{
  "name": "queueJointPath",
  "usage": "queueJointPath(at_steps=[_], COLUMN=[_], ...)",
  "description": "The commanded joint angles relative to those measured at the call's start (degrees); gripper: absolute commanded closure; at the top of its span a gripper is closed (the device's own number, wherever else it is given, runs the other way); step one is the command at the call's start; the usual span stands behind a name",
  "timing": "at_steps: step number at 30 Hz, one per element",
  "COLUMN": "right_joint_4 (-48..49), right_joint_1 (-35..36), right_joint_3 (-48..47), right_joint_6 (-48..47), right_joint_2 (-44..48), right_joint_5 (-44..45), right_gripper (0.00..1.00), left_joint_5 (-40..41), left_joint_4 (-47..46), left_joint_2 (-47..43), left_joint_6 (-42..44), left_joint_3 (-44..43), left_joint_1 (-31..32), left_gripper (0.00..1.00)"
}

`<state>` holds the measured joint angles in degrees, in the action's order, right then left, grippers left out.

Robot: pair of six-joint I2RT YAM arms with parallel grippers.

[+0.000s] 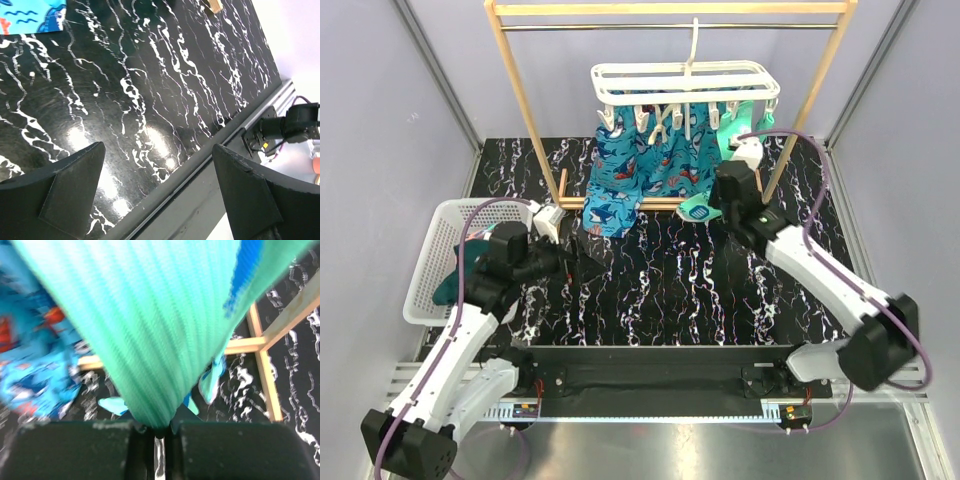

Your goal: Remove the socks clipped to the hanger

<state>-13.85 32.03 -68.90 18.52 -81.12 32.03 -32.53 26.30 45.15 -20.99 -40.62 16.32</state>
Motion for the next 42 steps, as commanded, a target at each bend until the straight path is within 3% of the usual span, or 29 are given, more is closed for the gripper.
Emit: queueJointPath(at_steps=[1, 6, 10, 16, 17, 23, 29, 31, 32, 34, 36, 37, 38, 40, 42], right_joint_4=[-3.1, -5.1, -7.9, -9.1, -9.9, -10.6, -7.0, -6.8, -6.5, -6.4, -7.6, -8.4, -9.2, -13.2, -17.9], right_joint_1=[-0.2, -0.2, -0.2, -0.2, -0.1, -0.2, -0.1, -0.2, -0.2, -0.2, -0.1, -0.2, -0.2, -0.3, -0.2], right_joint_3=[3.7, 6.0, 5.1, 2.5, 0.9, -1.4, 1.3, 2.8, 3.4, 4.9, 5.0, 3.9, 2.8, -2.2, -8.5], right_joint_6=[2.2, 1.5, 2.6, 5.5, 6.1, 8.3, 11.4, 12.1, 12.4, 13.7, 14.2, 13.7, 13.1, 11.0, 9.6], right_joint_2=[8.9, 17.6, 21.3, 25.1, 24.9, 23.7, 24.3, 24.4, 24.8, 24.9, 25.0, 24.6, 23.9, 22.7, 20.3], right_joint_5=[-8.3, -16.8, -24.8, -31.9, -36.3, -38.6, -39.1, -38.5, -38.3, -36.4, -34.8, -33.2, -32.4, -28.6, -25.5], right_gripper=[1.00, 1.00, 1.00, 1.00, 1.00, 1.00, 1.00, 1.00, 0.98, 0.91, 0.73, 0.65, 0.59, 0.48, 0.42], left_joint_5=[2.2, 9.0, 13.2, 11.7, 11.2, 10.7, 5.3, 4.1, 4.8, 8.3, 9.5, 12.5, 13.5, 15.7, 16.5], left_joint_4=[-4.2, -8.5, -17.0, -19.5, -21.9, -27.4, -32.0, -33.1, -32.8, -28.2, -24.7, -24.4, -25.2, -29.0, -28.9], left_joint_2=[-0.6, 1.1, 4.2, 13.6, 17.0, 23.7, 30.9, 30.9, 30.4, 30.3, 29.7, 29.0, 27.2, 25.1, 24.9], left_joint_6=[0.1, -2.3, -1.1, 5.8, 6.7, 9.5, 9.0, 7.5, 8.1, 9.7, 12.2, 12.4, 12.5, 12.2, 11.4], left_joint_3=[-0.9, -5.1, -10.2, -18.3, -18.7, -20.6, -24.9, -25.2, -26.1, -28.1, -29.8, -29.3, -28.4, -25.3, -25.4], left_joint_1=[2.2, 8.1, 13.2, 18.3, 21.4, 25.3, 26.3, 26.7, 26.9, 27.7, 28.1, 28.9, 29.4, 30.6, 31.0], left_gripper=[0.07, 0.09, 0.09, 0.08, 0.08, 0.04, 0.07, 0.20, 0.41, 0.65, 0.82, 0.95, 1.00, 1.00, 1.00])
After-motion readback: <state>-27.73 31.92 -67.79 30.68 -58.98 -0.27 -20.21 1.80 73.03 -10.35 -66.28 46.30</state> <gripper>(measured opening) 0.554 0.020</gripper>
